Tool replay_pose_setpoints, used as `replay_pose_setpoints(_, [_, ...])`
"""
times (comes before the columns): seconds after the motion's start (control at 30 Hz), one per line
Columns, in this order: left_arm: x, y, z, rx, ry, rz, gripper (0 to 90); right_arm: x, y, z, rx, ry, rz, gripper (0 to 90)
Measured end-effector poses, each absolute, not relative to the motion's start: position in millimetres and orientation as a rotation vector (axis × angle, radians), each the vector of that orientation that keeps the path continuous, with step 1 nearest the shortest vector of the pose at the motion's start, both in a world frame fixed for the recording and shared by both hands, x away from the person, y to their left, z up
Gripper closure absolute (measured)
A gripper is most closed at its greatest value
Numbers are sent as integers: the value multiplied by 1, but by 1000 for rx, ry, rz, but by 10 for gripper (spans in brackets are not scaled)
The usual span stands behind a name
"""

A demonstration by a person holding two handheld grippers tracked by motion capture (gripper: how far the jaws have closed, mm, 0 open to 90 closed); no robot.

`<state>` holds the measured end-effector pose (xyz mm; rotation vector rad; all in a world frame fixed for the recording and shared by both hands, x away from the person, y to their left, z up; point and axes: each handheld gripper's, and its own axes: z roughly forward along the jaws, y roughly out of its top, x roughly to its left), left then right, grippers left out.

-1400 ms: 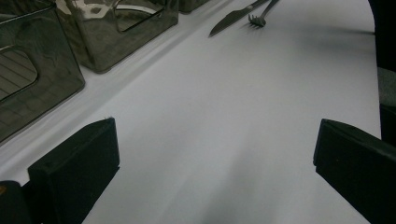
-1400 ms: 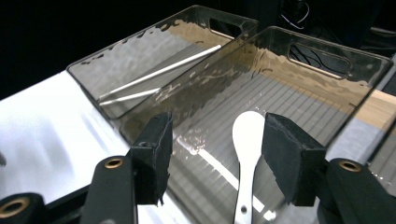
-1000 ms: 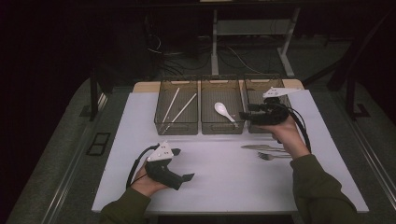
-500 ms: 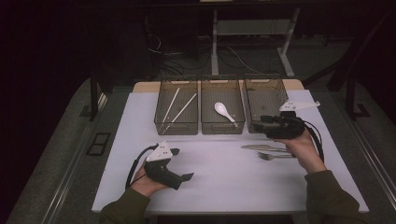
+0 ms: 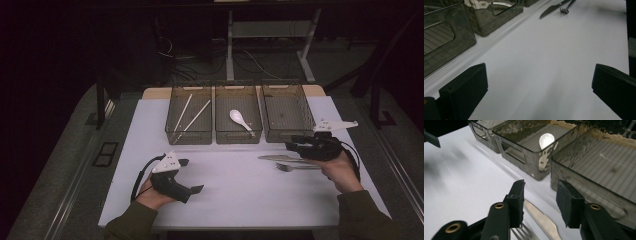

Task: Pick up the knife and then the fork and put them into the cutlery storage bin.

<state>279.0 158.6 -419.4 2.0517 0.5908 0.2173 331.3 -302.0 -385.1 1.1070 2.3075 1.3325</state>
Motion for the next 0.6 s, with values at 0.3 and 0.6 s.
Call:
replay_pose_setpoints(0.3, [278, 159, -419, 2058, 586, 216, 0, 317, -323, -391, 1151, 2281, 1274, 780])
replay_pose_setpoints(0.6, [278, 159, -419, 2056, 586, 218, 0, 308, -350, -403, 1203, 2299, 1215, 896])
